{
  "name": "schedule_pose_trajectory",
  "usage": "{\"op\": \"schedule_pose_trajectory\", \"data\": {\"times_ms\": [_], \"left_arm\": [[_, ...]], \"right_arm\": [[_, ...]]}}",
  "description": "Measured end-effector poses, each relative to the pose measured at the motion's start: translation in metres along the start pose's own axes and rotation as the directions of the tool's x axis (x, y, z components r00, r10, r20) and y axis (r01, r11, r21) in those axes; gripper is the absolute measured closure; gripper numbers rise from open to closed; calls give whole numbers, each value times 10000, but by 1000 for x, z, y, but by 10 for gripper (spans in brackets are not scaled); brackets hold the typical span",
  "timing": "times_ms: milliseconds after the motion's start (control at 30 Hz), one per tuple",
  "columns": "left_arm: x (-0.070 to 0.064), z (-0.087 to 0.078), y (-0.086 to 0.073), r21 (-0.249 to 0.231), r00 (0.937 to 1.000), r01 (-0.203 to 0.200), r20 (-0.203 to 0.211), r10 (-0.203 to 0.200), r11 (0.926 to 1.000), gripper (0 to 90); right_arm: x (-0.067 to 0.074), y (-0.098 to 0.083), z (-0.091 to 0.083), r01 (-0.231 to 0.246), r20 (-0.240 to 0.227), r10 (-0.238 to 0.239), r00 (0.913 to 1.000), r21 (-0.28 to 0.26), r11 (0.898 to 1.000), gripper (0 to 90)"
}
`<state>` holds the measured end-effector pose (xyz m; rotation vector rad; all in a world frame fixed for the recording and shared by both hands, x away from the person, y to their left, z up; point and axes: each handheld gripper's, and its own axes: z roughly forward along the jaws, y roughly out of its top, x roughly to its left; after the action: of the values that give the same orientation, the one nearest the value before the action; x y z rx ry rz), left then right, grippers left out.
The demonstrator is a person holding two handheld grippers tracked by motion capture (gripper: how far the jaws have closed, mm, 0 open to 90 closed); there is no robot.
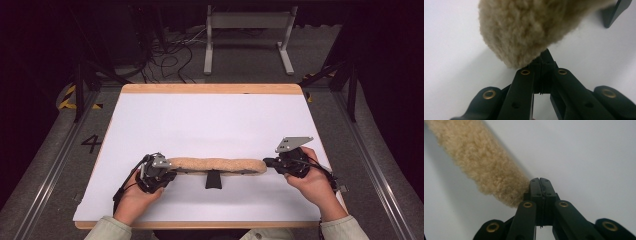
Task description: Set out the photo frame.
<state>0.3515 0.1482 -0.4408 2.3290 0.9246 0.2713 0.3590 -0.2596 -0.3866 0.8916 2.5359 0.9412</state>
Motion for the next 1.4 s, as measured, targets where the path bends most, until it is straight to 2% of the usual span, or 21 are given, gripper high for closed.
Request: {"op": "schedule_pose_trajectory", "data": {"times_ms": [200,433,633,767,833,867,900,967,1000,1200,1300,1333,1400], "left_arm": [[3,2,2,-93,9999,145,-86,-146,9999,900],[8,9,8,-357,9976,630,-275,-640,9974,900],[18,18,17,-562,9905,1373,-20,-1377,9889,900],[24,25,28,-603,9869,1591,-181,-1604,9854,900],[28,30,32,-736,9819,1889,-18,-1896,9792,900],[28,30,32,-736,9819,1889,-18,-1896,9792,900],[32,33,34,-800,9781,2082,139,-2078,9748,900],[33,35,35,-834,9766,2149,172,-2142,9731,900],[35,37,39,-880,9737,2278,194,-2270,9697,900],[37,44,45,-980,9693,2453,63,-2459,9645,900],[37,41,44,-993,9695,2434,-58,-2452,9648,900],[36,35,42,-1110,9678,2497,-53,-2518,9619,900],[33,31,41,-1223,9680,2493,16,-2510,9607,900]], "right_arm": [[2,1,0,153,-82,-152,9999,107,9998,900],[6,2,0,222,-199,-217,9996,249,9994,900],[9,2,0,267,-355,-254,9990,347,9990,900],[10,2,1,278,-548,-256,9982,398,9988,900],[12,2,2,339,-626,-312,9975,422,9985,900],[12,2,2,339,-626,-312,9975,422,9985,900],[13,2,2,369,-663,-340,9972,427,9984,900],[14,3,2,418,-778,-382,9962,444,9981,900],[14,3,2,415,-810,-378,9960,440,9982,900],[19,4,5,551,-1078,-497,9929,478,9973,900],[20,4,4,587,-1090,-536,9926,442,9973,900],[19,4,4,557,-1093,-507,9927,434,9975,900],[19,4,4,536,-1102,-487,9927,425,9977,900]]}}
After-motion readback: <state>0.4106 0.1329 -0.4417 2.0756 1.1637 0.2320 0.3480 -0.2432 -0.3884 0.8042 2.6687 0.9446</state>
